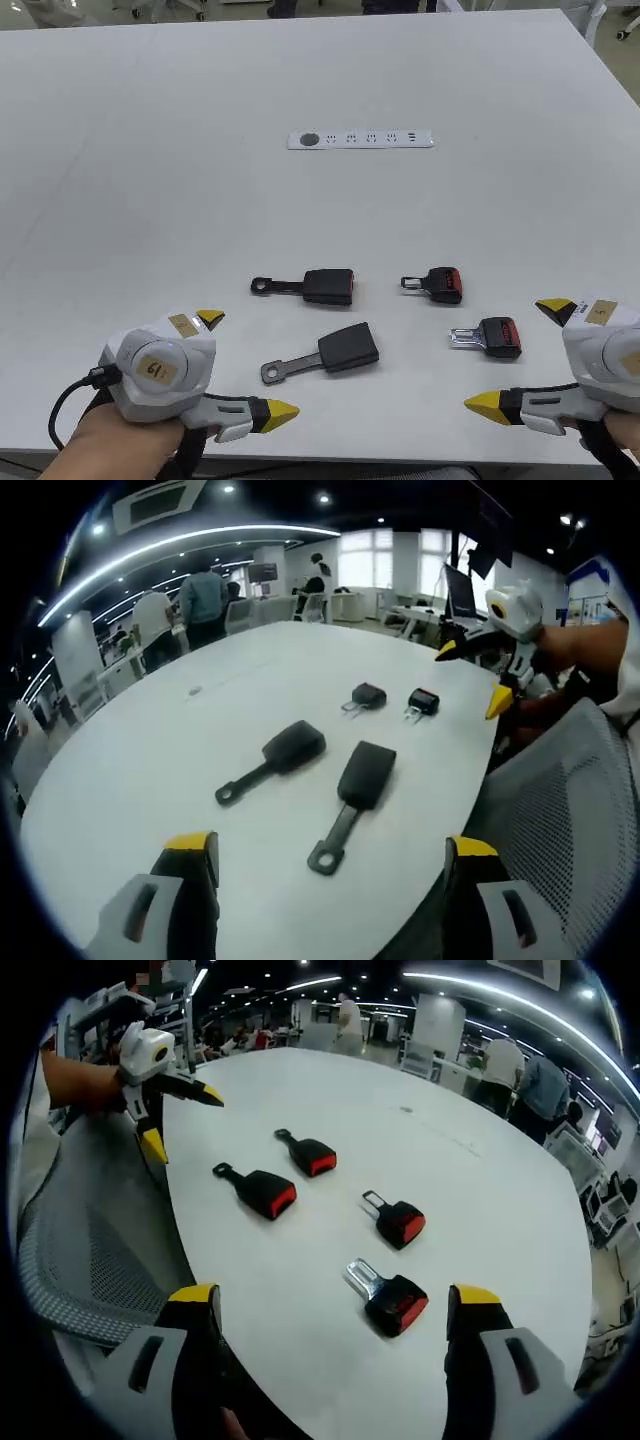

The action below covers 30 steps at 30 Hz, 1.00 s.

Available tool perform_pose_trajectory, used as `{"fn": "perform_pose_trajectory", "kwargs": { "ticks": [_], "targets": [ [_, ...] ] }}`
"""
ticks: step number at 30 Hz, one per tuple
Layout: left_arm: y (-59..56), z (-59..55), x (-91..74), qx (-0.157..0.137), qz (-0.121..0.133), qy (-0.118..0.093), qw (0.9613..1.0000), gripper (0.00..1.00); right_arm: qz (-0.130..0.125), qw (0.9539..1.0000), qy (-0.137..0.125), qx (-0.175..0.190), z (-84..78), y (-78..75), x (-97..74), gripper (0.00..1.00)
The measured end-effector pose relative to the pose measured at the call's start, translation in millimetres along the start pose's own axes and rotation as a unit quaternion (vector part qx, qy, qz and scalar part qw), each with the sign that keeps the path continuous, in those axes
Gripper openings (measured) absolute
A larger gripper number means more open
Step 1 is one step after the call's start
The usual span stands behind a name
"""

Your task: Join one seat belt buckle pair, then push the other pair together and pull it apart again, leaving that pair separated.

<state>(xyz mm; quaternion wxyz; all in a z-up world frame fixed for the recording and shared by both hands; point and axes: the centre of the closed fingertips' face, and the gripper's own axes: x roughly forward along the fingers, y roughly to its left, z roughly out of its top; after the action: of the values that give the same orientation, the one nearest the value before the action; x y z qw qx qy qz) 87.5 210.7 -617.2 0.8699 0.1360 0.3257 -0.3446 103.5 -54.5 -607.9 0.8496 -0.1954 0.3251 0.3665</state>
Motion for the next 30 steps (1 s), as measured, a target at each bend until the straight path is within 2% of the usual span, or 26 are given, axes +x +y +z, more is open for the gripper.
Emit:
{"fn": "perform_pose_trajectory", "kwargs": {
  "ticks": [12, 20, 22, 24, 30],
  "targets": [
    [3.9, -5.6, -0.9, 0.0, 0.002, 0.004, 1.0, 0.95, 0.002, 1.0, 0.001, -0.005, -3.5, 2.8, 0.6, 0.93],
    [0.7, -3.9, -1.1, 0.006, 0.0, 0.008, 1.0, 0.95, 0.005, 1.0, 0.002, 0.0, -3.9, 5.8, -0.6, 0.94],
    [-2.2, -1.3, -1.4, 0.008, -0.002, 0.008, 0.9999, 0.96, 0.003, 1.0, -0.004, 0.002, -1.5, 4.7, -2.3, 0.94],
    [-2.4, -2.0, -0.9, 0.008, -0.004, 0.008, 0.9999, 0.96, 0.015, 0.9991, -0.026, 0.029, 8.9, 8.8, -5.8, 0.95],
    [-1.9, 0.9, -2.1, 0.013, -0.008, 0.006, 0.9999, 0.96, 0.008, 0.9995, -0.022, 0.02, 9.5, 3.7, -4.7, 0.97]
  ]
}}
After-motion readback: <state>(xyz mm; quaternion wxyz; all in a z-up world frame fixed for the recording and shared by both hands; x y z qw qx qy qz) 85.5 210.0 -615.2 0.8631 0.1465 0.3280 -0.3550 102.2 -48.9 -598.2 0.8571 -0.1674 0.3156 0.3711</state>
